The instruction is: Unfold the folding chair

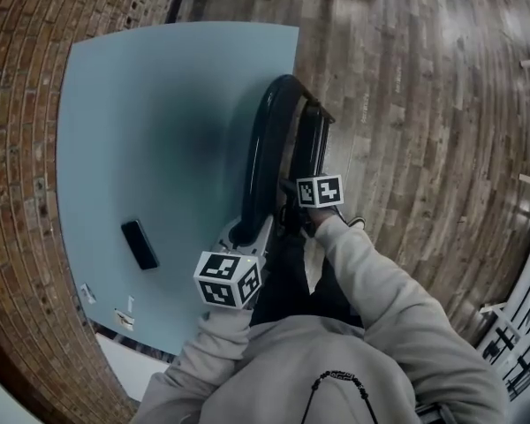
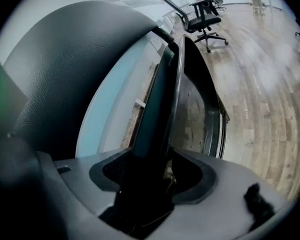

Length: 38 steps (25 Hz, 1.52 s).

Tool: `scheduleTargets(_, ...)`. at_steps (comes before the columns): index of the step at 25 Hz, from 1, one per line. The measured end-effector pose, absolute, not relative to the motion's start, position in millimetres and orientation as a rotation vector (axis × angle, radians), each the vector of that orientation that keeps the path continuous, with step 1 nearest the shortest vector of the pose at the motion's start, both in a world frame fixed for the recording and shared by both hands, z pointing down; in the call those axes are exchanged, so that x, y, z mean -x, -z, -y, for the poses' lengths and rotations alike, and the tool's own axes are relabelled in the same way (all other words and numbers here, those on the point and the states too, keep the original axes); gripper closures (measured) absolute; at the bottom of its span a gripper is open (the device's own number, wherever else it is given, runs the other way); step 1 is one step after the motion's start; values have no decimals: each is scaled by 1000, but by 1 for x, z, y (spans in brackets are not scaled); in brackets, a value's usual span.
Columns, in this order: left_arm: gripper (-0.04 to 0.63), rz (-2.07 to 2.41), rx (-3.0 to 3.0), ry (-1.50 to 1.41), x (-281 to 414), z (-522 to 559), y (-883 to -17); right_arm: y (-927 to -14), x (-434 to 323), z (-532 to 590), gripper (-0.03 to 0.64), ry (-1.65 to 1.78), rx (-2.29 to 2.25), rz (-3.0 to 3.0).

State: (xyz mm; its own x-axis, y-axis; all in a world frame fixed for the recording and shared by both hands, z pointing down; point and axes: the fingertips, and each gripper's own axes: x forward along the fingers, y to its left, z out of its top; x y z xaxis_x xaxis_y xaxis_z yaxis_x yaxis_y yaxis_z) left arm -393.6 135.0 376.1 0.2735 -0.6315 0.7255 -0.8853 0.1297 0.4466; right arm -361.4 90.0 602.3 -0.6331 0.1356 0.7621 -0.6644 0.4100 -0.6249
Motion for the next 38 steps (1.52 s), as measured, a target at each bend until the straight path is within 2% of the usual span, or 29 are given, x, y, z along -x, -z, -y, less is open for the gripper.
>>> scheduleTargets(8,512,1451,-1532,-320,399,-140,-378,-594,336,-89,425,-1272,-501,1832)
scheduleTargets(14,531,1465,-1501,-294,395,-145,-388,-586,249,-74,488,-1391,-558,1835)
scheduleTargets(18,537,1472,-1473,-245,389,-140,-402,-596,185,-50,489,-1507,-477,1879)
scheduleTargets(25,535,1414,-1562,-292,324,-123,-409,-613,87,-24,489,-1649,-363,2022)
scheduleTargets(38,531,1373,-1550,-171,245,-105,-458,-718,-89,4,476,-1913,-127,2090)
